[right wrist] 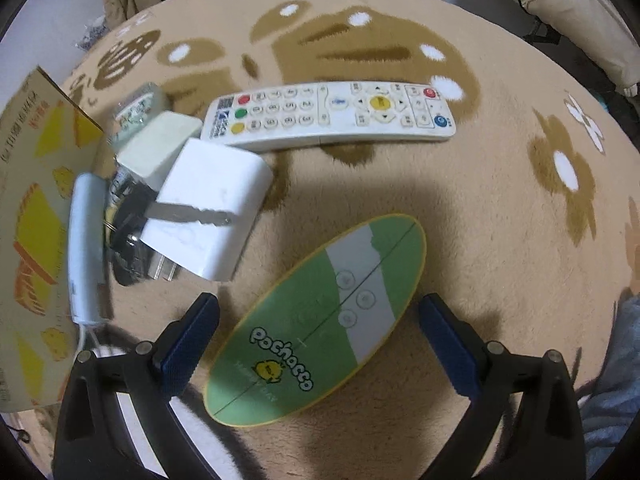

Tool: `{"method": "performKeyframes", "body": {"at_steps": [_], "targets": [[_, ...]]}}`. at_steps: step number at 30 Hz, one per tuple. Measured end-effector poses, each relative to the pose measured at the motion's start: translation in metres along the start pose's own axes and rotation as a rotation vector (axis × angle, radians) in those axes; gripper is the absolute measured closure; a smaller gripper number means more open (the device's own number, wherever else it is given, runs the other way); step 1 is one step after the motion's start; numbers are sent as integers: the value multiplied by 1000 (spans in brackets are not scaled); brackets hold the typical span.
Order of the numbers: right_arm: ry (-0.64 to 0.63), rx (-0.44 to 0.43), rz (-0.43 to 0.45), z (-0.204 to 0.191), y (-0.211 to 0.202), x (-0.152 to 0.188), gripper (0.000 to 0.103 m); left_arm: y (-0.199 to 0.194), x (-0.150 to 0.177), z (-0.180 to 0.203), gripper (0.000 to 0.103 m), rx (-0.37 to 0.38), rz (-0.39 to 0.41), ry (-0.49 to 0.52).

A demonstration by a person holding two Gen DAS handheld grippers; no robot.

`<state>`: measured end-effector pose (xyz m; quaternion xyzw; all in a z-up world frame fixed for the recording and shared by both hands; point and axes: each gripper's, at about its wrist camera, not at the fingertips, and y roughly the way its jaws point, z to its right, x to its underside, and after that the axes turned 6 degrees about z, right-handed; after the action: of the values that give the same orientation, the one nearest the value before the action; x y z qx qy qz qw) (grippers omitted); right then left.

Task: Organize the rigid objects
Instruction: 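Move the right tool to the green Pochacco board and grasp it, then lift the green board with the right tool and carry it over the box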

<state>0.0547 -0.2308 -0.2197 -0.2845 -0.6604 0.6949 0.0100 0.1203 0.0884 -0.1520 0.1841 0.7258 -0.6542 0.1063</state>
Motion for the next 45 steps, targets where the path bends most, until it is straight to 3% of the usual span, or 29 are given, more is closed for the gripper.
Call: {"method": "performKeyframes", "body": {"at_steps": [7,12,15,34,45], "targets": [[46,66,-36,-6,0,11,4,0,1,1,86,-8,1,10],[60,70,-21,-9,-5,15,30,0,0,2,86,-14,1,13],[88,65,-4,0,-13,19,40,0,1,2,86,-13,1,12],[204,-54,99,31,-42,-4,41,-1,1,4,86,-25,8,38],[52,-111,205,-17,-88,-23,41,0,0,4,86,-28,3,32]]}}
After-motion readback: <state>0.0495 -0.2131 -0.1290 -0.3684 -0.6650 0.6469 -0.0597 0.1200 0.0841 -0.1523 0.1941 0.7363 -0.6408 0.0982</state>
